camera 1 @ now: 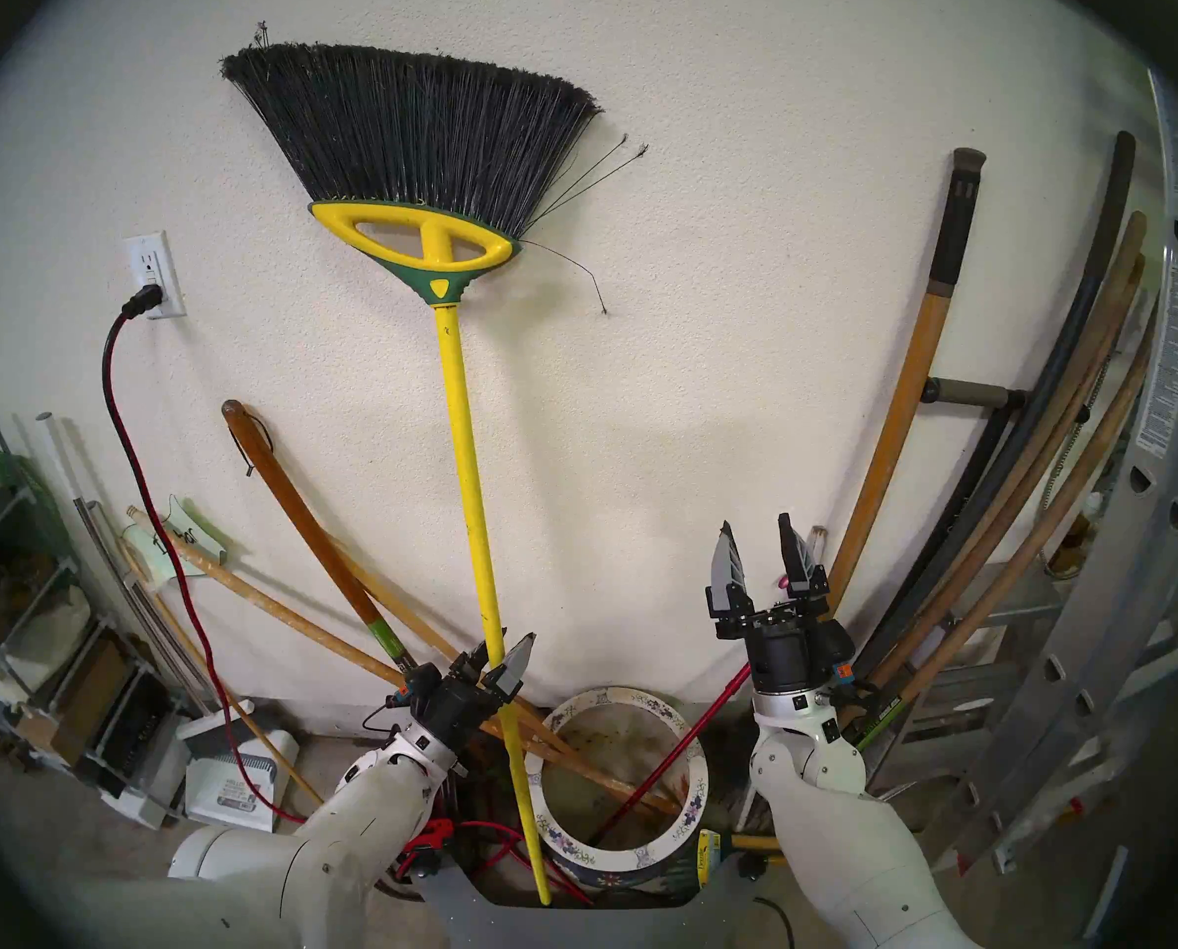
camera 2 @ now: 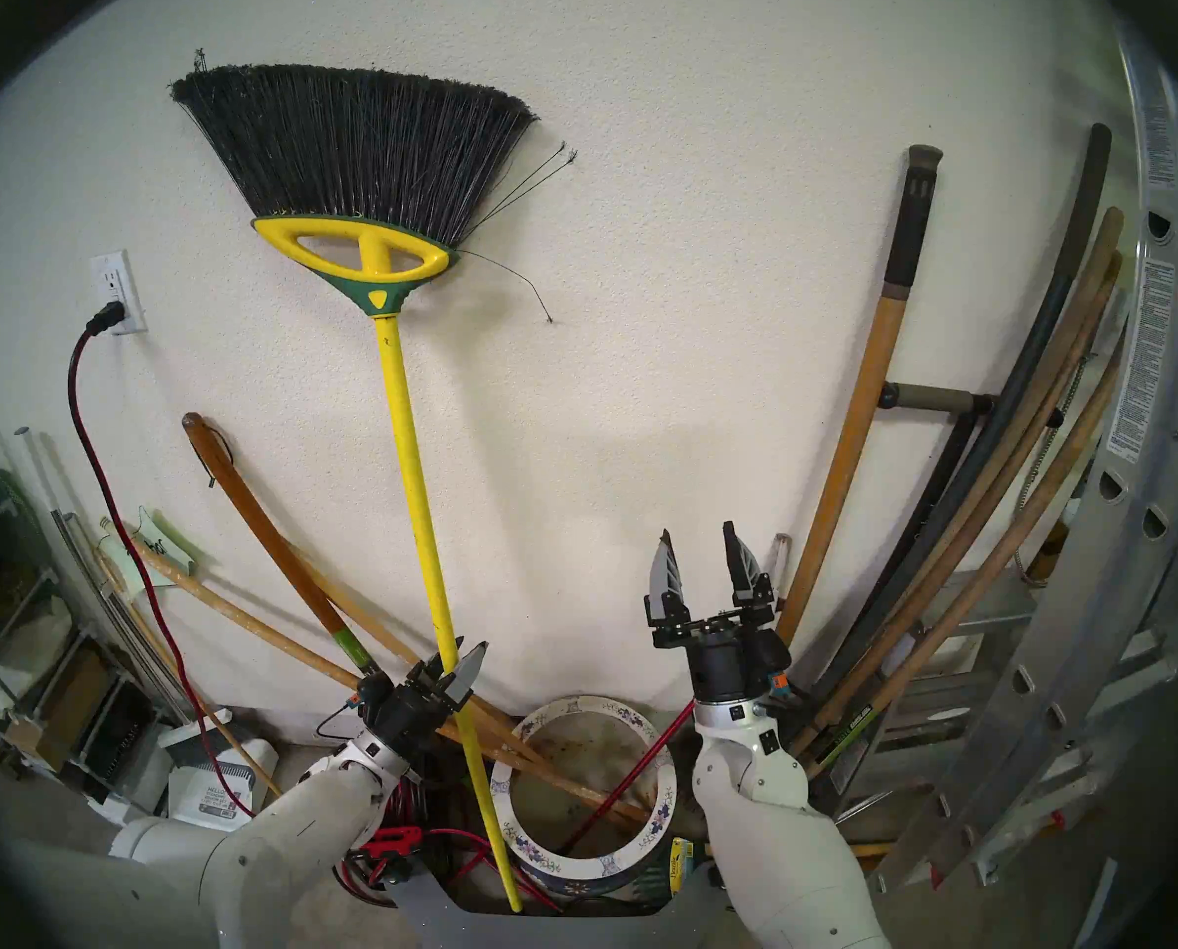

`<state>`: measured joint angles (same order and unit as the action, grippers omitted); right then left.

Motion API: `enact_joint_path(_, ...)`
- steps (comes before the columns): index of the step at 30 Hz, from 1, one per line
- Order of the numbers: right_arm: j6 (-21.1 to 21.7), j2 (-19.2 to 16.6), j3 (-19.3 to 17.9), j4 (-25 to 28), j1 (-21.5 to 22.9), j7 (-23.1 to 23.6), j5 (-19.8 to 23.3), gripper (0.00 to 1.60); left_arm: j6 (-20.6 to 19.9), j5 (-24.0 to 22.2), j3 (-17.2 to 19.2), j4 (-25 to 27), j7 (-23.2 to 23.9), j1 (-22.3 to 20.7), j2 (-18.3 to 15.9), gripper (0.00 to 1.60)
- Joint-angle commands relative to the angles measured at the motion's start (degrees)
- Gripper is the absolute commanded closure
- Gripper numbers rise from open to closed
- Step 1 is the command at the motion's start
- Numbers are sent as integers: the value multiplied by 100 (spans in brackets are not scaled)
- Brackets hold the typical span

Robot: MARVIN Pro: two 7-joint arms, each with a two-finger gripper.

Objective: Take wooden sticks or brooms out of the pot

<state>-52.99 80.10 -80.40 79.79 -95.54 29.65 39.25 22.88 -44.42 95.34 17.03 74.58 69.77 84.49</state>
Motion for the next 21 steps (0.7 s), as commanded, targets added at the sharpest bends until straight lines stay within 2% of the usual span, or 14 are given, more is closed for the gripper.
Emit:
enact_joint_path(1,6,15,17,42,5,0,-13,0,-129,-136,119,428,151,272,-57,0)
enact_joint_path(9,4,13,18,41,6,-1,-11,0,-424,-368,330,1030,449,634,-91,0)
enact_joint_path(12,4,13,18,41,6,-1,-11,0,-334,-421,389,1087,621,689,-89,0)
enact_joint_path(15,4,13,19,41,6,-1,-11,0,-100,-405,403,1129,830,719,-94,0)
enact_joint_path(17,3,13,19,41,6,-2,-11,0,178,-296,367,1220,831,765,-90,0)
enact_joint_path(21,3,12,20,41,6,-2,-11,0,472,-314,412,1345,813,811,-35,0)
